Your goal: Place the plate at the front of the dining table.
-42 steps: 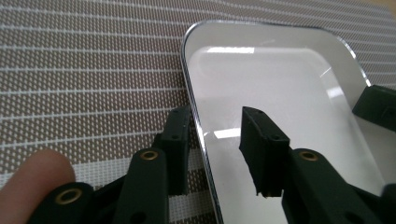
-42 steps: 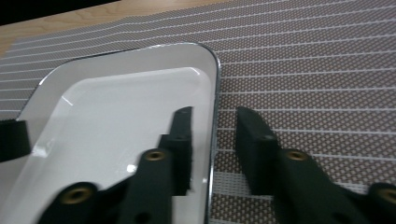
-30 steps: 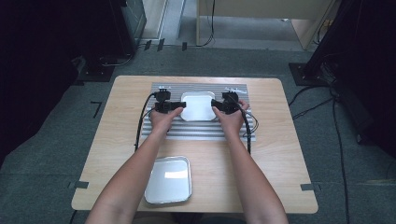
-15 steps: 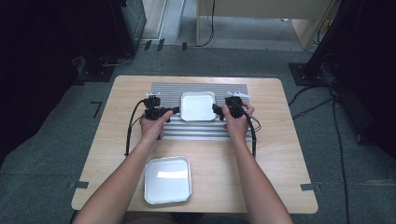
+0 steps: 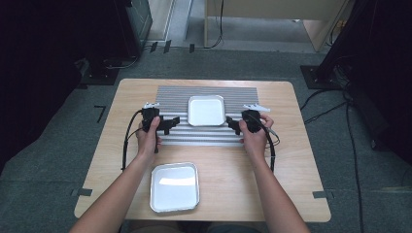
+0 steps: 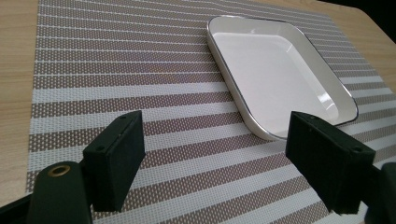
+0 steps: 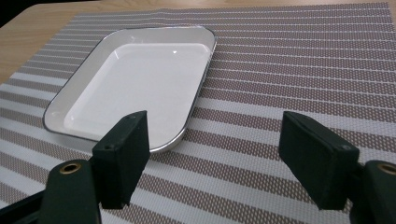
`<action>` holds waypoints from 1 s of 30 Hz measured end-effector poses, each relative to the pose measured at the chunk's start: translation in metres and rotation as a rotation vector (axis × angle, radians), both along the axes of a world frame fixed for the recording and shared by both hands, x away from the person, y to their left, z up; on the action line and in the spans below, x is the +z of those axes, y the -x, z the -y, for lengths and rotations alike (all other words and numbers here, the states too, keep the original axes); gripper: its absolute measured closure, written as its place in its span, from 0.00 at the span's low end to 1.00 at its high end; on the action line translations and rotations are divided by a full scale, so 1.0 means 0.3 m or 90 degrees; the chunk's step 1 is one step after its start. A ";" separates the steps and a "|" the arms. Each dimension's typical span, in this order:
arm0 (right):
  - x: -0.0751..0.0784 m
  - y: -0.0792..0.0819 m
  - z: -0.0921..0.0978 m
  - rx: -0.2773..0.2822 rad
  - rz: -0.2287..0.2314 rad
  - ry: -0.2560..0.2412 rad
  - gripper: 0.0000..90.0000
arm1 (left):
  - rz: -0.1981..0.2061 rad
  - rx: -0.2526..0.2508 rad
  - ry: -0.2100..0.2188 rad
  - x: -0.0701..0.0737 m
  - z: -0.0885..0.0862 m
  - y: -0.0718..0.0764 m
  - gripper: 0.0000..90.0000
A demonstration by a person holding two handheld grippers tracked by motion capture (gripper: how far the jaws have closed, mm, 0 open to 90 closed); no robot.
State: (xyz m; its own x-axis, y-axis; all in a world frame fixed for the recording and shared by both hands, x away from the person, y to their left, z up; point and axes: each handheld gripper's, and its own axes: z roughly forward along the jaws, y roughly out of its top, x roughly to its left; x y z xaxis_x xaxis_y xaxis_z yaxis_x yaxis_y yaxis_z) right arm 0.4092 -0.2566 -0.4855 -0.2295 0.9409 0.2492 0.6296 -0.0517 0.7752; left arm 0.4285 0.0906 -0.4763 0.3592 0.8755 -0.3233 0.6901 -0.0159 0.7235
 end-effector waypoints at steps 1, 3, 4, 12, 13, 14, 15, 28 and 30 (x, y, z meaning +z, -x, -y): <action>0.001 0.009 0.006 0.003 0.004 0.003 0.27 | 0.003 -0.003 0.002 0.004 -0.004 0.006 0.22; 0.002 0.026 0.015 0.001 0.008 0.011 0.27 | 0.010 -0.006 0.006 0.013 -0.011 0.019 0.22; 0.002 0.033 0.019 0.001 0.007 0.011 0.27 | 0.012 -0.010 0.006 0.016 -0.014 0.025 0.22; 0.008 0.083 0.040 0.008 0.010 0.016 0.27 | 0.011 -0.012 -0.003 0.020 -0.039 0.072 0.21; 0.008 0.089 0.042 0.011 0.008 0.018 0.27 | 0.015 -0.012 -0.009 0.020 -0.046 0.080 0.21; 0.008 0.097 0.046 0.012 0.008 0.021 0.27 | 0.017 -0.011 -0.012 0.019 -0.050 0.084 0.21; 0.009 0.102 0.049 0.012 0.009 0.021 0.27 | 0.019 -0.013 -0.020 0.018 -0.059 0.091 0.21; 0.007 0.186 0.128 0.009 0.017 0.017 0.27 | 0.037 -0.015 -0.035 0.010 -0.132 0.171 0.21; 0.007 0.192 0.133 0.009 0.017 0.017 0.27 | 0.038 -0.016 -0.033 0.008 -0.139 0.183 0.21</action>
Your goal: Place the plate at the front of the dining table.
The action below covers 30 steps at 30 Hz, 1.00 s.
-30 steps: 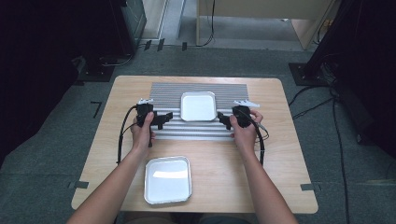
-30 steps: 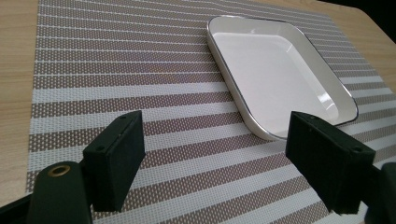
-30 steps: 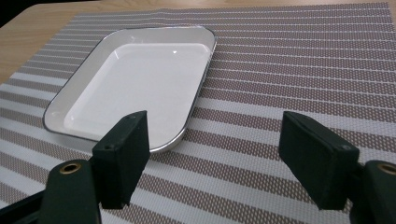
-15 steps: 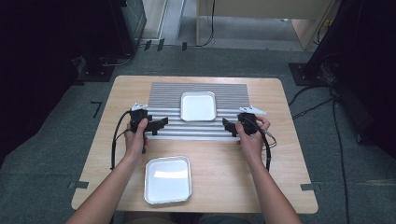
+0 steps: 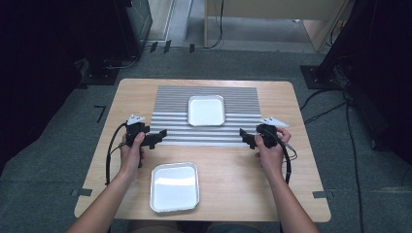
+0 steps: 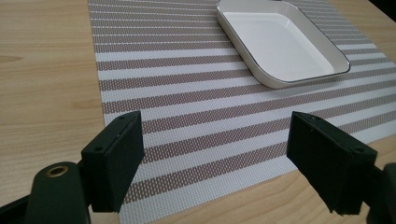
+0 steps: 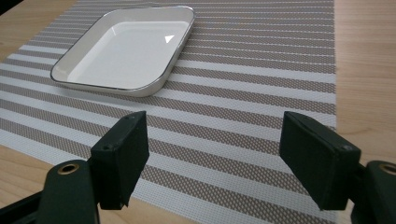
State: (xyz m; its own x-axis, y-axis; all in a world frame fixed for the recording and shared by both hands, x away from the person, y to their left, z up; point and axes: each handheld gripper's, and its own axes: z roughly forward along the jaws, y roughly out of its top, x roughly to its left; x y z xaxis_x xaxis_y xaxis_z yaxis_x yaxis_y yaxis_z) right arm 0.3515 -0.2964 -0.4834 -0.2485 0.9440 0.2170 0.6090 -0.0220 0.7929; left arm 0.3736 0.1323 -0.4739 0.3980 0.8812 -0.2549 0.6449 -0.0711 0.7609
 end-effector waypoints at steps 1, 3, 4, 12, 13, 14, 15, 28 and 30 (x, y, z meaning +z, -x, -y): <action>0.001 0.014 0.009 -0.002 0.001 0.000 0.27 | 0.002 -0.001 0.001 0.000 -0.004 0.006 0.21; 0.001 0.020 0.014 -0.001 0.001 0.000 0.27 | 0.004 -0.002 -0.001 0.001 -0.014 0.017 0.21; 0.001 0.027 0.018 -0.001 0.002 0.002 0.27 | 0.004 -0.001 0.002 0.002 -0.019 0.023 0.21; 0.000 0.080 0.040 0.003 0.010 0.005 0.27 | 0.005 -0.001 0.009 0.002 -0.047 0.062 0.21; 0.000 0.086 0.043 0.003 0.010 0.006 0.27 | 0.005 0.000 0.011 0.002 -0.052 0.066 0.21; 0.000 0.093 0.046 0.003 0.012 0.008 0.27 | 0.006 0.002 0.013 0.003 -0.057 0.071 0.21; -0.001 0.099 0.050 0.004 0.012 0.008 0.27 | 0.008 0.004 0.013 0.003 -0.064 0.078 0.21; -0.021 0.191 0.134 -0.017 0.016 0.019 0.27 | 0.008 0.019 0.011 -0.027 -0.115 0.138 0.21; -0.029 0.211 0.147 -0.019 0.015 0.020 0.27 | 0.009 0.019 0.008 -0.029 -0.121 0.144 0.21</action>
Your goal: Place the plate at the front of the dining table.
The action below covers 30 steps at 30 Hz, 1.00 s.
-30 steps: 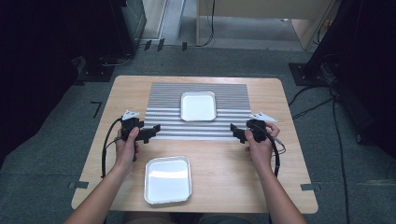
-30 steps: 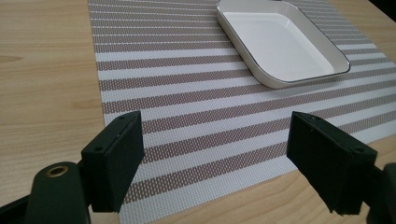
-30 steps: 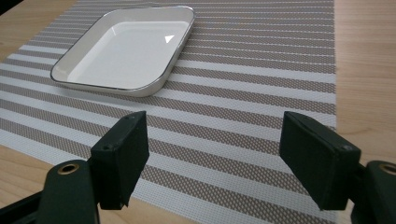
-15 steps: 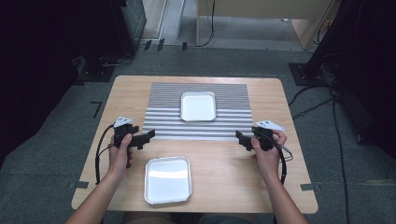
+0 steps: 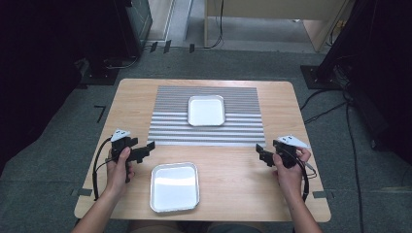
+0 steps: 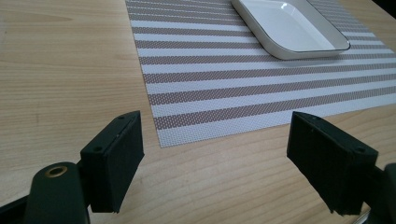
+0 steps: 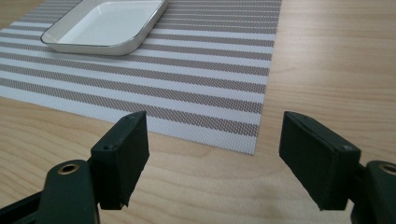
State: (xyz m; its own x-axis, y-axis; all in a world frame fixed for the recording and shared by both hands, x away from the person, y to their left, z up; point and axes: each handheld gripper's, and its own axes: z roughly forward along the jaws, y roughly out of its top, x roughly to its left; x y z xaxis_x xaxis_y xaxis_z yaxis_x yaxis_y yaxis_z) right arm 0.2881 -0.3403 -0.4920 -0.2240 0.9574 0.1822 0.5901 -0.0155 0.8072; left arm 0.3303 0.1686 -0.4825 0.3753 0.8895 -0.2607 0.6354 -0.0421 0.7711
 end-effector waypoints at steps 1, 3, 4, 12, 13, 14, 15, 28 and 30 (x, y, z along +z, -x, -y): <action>0.000 0.000 0.000 0.000 0.000 0.000 0.27 | 0.001 0.000 -0.001 -0.001 -0.003 0.003 0.21; -0.009 0.015 0.007 -0.002 -0.003 0.000 0.27 | -0.001 -0.001 0.001 -0.004 -0.009 0.011 0.21; -0.013 0.019 0.010 -0.002 -0.003 0.002 0.27 | -0.001 -0.002 0.002 -0.005 -0.011 0.015 0.20; -0.035 0.070 0.040 -0.006 -0.012 0.004 0.27 | 0.000 0.001 0.002 -0.025 -0.036 0.051 0.20; -0.035 0.073 0.044 -0.007 -0.011 0.004 0.28 | -0.001 0.001 0.001 -0.028 -0.040 0.056 0.20; -0.036 0.080 0.049 -0.008 -0.010 0.004 0.28 | -0.003 0.002 0.002 -0.032 -0.046 0.061 0.20; -0.038 0.088 0.054 -0.010 -0.012 0.003 0.28 | -0.003 0.003 0.002 -0.035 -0.051 0.066 0.20; -0.062 0.172 0.130 -0.033 -0.020 0.006 0.28 | -0.005 0.019 -0.006 -0.055 -0.144 0.129 0.19; -0.066 0.180 0.138 -0.034 -0.022 0.008 0.28 | -0.003 0.021 -0.008 -0.054 -0.160 0.141 0.19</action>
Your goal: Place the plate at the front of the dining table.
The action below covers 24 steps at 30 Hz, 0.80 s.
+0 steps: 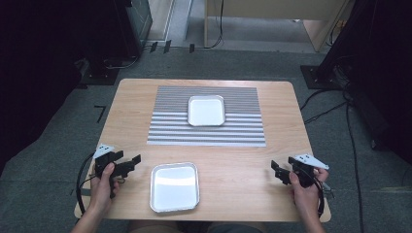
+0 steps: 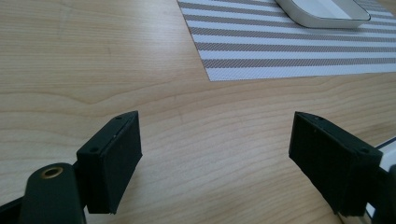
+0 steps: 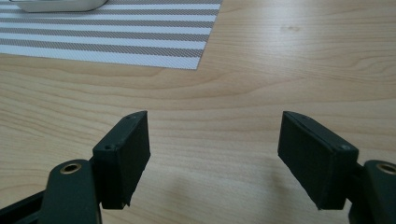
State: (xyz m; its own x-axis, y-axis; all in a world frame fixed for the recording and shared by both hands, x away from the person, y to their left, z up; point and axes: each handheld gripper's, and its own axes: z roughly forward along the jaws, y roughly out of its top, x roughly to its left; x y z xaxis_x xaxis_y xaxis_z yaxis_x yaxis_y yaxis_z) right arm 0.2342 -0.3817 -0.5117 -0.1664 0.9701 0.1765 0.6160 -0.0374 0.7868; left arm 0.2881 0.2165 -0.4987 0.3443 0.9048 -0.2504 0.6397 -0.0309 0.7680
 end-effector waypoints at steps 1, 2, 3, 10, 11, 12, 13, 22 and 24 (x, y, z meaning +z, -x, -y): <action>-0.002 0.006 0.005 -0.002 0.000 0.003 0.28 | 0.000 0.001 0.000 0.000 -0.004 0.004 0.19; -0.002 0.009 0.008 -0.003 0.000 0.003 0.28 | 0.001 0.002 -0.001 0.001 -0.009 0.007 0.19; -0.003 0.013 0.011 -0.004 -0.001 0.002 0.28 | 0.001 0.002 -0.003 0.001 -0.016 0.012 0.19; -0.007 0.047 0.045 -0.017 -0.003 0.013 0.29 | 0.003 0.005 -0.012 -0.008 -0.053 0.038 0.19; -0.008 0.053 0.050 -0.018 -0.003 0.015 0.29 | 0.005 0.006 -0.013 -0.010 -0.058 0.043 0.19; -0.009 0.059 0.055 -0.018 -0.003 0.017 0.29 | 0.007 0.008 -0.017 -0.013 -0.066 0.048 0.19; -0.010 0.066 0.062 -0.020 -0.004 0.018 0.29 | 0.007 0.009 -0.018 -0.014 -0.071 0.051 0.19; -0.013 0.115 0.121 -0.045 -0.004 0.026 0.29 | -0.004 0.033 -0.029 -0.040 -0.149 0.087 0.19; -0.015 0.126 0.133 -0.051 -0.004 0.027 0.28 | -0.007 0.038 -0.029 -0.045 -0.164 0.094 0.19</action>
State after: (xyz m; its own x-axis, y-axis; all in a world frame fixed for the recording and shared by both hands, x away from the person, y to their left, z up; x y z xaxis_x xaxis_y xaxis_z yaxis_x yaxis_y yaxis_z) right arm 0.1965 -0.4214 -0.5162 -0.0877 0.9868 0.1358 0.6173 -0.0532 0.7849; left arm 0.2600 0.2656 -0.5123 0.2865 0.9345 -0.2114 0.6497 -0.0274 0.7597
